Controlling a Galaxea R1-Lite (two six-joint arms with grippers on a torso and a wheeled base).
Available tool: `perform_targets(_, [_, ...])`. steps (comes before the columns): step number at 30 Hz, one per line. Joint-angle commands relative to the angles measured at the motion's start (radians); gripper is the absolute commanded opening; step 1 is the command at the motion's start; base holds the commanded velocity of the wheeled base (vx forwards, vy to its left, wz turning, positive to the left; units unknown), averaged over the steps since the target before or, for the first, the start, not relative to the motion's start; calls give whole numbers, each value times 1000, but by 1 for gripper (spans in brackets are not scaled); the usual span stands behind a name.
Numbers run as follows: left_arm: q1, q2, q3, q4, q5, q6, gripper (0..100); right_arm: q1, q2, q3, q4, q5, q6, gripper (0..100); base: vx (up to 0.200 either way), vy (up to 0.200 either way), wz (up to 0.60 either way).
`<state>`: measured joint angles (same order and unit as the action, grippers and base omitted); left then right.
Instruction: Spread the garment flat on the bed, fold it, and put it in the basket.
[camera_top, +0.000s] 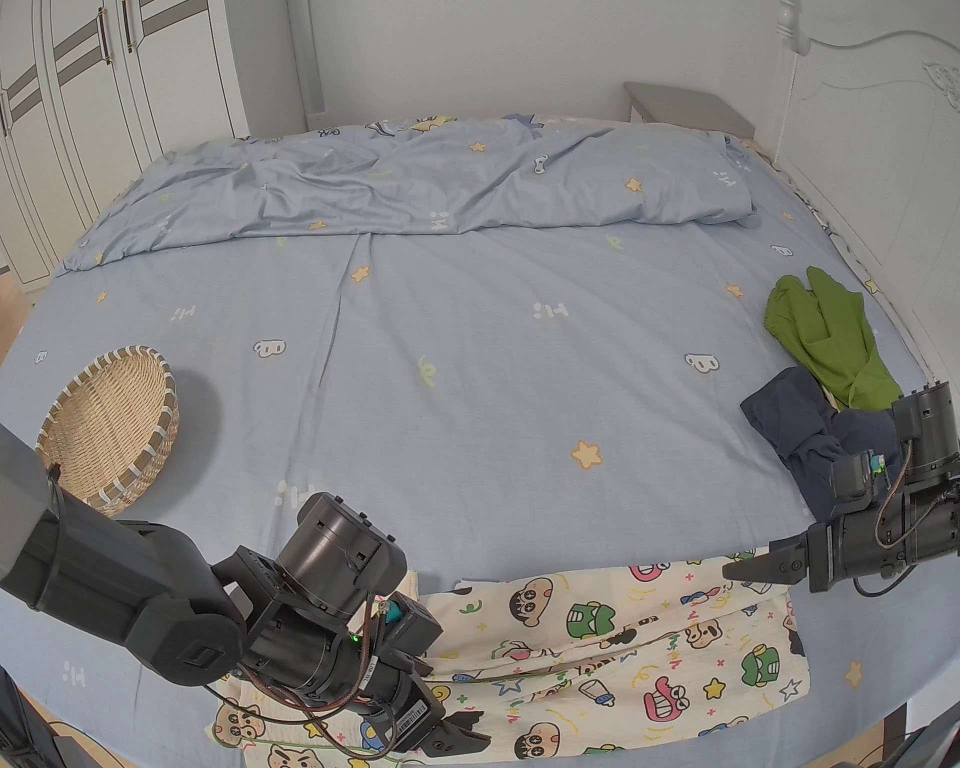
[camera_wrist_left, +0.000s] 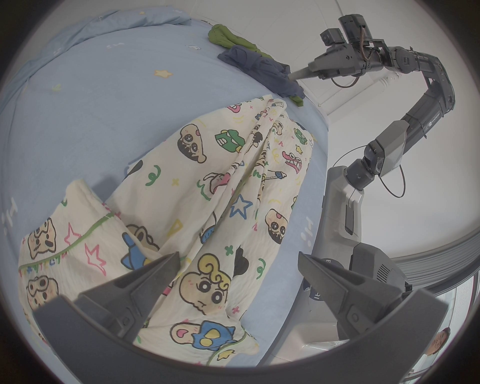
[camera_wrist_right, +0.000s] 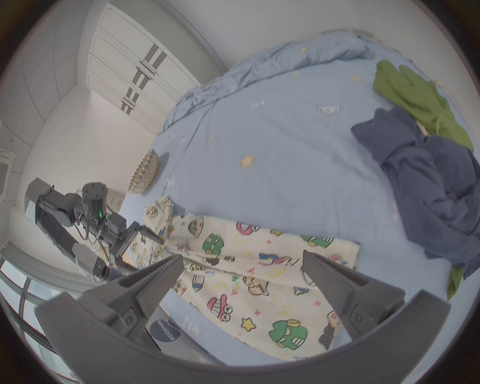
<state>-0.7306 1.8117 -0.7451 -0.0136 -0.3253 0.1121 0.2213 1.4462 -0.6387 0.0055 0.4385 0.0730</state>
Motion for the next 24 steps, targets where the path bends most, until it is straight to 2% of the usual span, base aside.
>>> perform_targets(1, [-6, -3, 9, -3, -1, 1, 100, 53, 59, 1, 8, -3, 1, 100, 0, 0, 0])
perform_targets(9, [-21, 1, 9, -9, 0, 1, 100, 58, 230, -21, -24, -66, 2, 100, 0, 0, 0])
perform_targets(12, [-21, 5, 7, -9, 0, 1, 100, 55, 270, -32, -32, -66, 2, 100, 0, 0, 0])
perform_targets(20, [-18, -2, 4, -9, 0, 0, 100, 46, 272, -19, -18, -66, 4, 100, 0, 0, 0])
perform_targets(24, [-16, -2, 4, -9, 0, 1, 100, 47, 226, -7, 74, -67, 2, 100, 0, 0, 0])
